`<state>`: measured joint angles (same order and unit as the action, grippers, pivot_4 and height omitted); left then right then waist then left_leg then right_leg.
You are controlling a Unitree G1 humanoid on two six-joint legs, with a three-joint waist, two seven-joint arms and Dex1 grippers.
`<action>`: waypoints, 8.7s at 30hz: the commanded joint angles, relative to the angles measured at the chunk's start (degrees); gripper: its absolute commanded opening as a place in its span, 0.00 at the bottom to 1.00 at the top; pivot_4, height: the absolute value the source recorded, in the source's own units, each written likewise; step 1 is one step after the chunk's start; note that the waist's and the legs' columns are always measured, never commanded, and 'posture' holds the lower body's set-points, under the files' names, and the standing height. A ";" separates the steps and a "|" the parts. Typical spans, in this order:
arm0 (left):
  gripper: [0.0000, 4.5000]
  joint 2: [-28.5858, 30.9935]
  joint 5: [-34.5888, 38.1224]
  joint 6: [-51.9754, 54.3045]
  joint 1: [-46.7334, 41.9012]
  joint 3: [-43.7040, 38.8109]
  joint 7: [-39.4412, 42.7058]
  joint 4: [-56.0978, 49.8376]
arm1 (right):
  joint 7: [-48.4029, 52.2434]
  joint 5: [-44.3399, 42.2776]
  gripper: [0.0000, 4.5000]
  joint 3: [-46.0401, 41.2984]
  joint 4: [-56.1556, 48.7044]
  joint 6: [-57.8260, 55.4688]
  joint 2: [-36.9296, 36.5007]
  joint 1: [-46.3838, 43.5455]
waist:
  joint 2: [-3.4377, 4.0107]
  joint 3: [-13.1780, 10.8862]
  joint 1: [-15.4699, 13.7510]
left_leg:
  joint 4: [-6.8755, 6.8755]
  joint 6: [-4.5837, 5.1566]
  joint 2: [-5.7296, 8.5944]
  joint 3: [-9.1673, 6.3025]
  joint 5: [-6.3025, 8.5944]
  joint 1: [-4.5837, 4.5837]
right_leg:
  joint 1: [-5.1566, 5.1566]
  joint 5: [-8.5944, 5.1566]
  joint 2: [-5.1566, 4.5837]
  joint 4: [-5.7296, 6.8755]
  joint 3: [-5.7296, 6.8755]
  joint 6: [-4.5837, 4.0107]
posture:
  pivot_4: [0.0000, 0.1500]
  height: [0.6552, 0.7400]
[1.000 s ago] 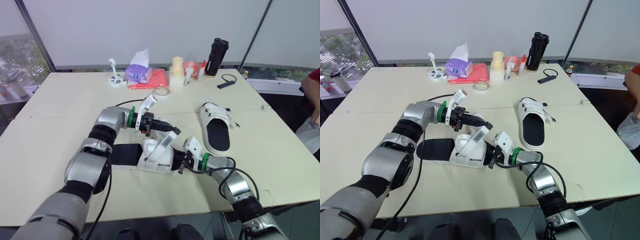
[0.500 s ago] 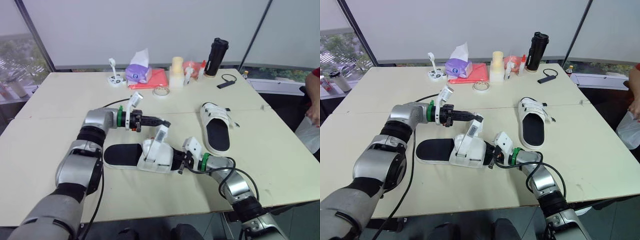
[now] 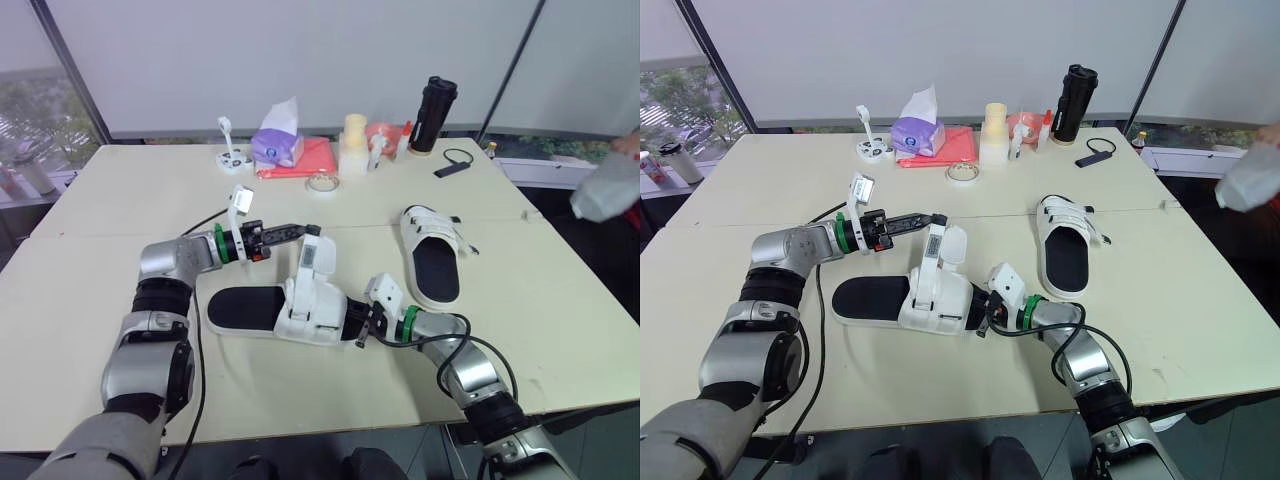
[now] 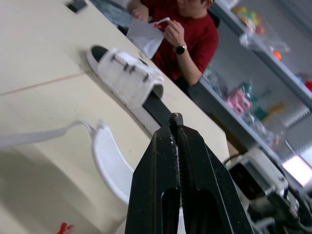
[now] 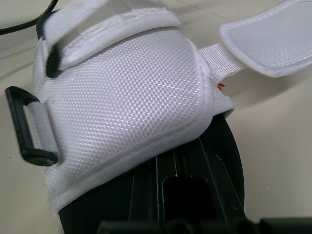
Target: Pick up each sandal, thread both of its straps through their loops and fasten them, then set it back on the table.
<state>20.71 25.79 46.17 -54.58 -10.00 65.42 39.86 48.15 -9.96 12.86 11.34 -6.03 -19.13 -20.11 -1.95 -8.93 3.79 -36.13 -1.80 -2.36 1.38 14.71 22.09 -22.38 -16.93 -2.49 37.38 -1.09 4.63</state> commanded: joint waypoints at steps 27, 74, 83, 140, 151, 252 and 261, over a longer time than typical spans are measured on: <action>0.01 0.96 -4.74 -9.24 2.72 1.77 -4.70 14.98 | -1.08 3.93 0.00 3.09 4.63 -2.80 0.00 3.12 | -0.01 0.03 -0.36 | 0.02 0.00 0.00 0.04 0.00 -0.08 | 0.05 0.00 0.00 0.00 0.04 0.00 | 1.00 1.00; 1.00 -4.86 -4.02 -7.72 -14.58 0.47 -3.57 22.76 | 1.37 1.11 0.00 -0.57 -20.09 -4.80 -10.09 11.57 | 0.06 -0.18 -2.97 | -0.03 0.01 0.48 -0.02 0.02 0.61 | -0.44 -0.10 -0.09 -0.16 0.06 0.15 | 1.00 1.00; 1.00 -5.78 -4.65 -5.39 -15.46 -0.38 -1.85 27.10 | 0.67 3.74 0.00 2.93 -20.35 -4.57 -9.93 13.96 | 0.05 -0.19 -2.78 | -0.07 0.01 0.49 -0.03 0.02 0.70 | -0.50 -0.10 -0.08 -0.14 0.08 0.15 | 1.00 1.00; 0.02 -0.72 -30.26 -78.55 4.28 21.98 7.37 -0.82 | -4.16 6.53 0.00 -0.42 -3.83 6.34 -9.58 7.53 | 0.17 -0.11 -3.11 | -0.33 -0.17 0.47 0.03 -0.09 0.28 | -0.08 -0.06 -0.15 0.18 -0.04 0.16 | 1.00 1.00; 0.02 10.38 -75.33 -126.28 3.10 19.58 -48.29 4.52 | -4.91 6.55 0.00 -1.18 -0.42 8.07 -8.95 6.72 | 0.14 -0.09 -3.51 | -0.90 0.14 0.42 0.07 0.09 0.32 | 0.18 0.11 -0.41 0.17 -0.03 0.44 | 1.00 1.00; 0.01 3.03 2.43 -1.53 2.50 27.89 15.39 -11.47 | -4.49 8.28 0.00 -0.03 3.28 9.05 -6.43 5.00 | 0.39 -0.01 -2.83 | -0.93 0.18 0.49 0.07 0.11 0.32 | 0.15 0.11 -0.10 0.06 -0.29 0.45 | 1.00 1.00; 0.01 1.88 0.30 -0.32 1.10 27.39 20.02 -8.64 | -5.01 8.23 0.00 0.04 2.54 8.66 -6.37 5.49 | 0.38 -0.01 -2.85 | -0.93 0.18 0.49 0.06 0.11 0.37 | 0.11 0.11 -0.10 0.05 -0.29 0.45 | 1.00 1.00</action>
<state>22.60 26.29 45.74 -52.24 17.99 84.22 31.52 43.12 -4.01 11.46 11.16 5.45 -25.34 -16.59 -1.57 -8.95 0.94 -37.05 -1.62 -1.87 1.44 14.82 22.46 -22.27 -16.82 -2.59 37.43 -1.39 5.08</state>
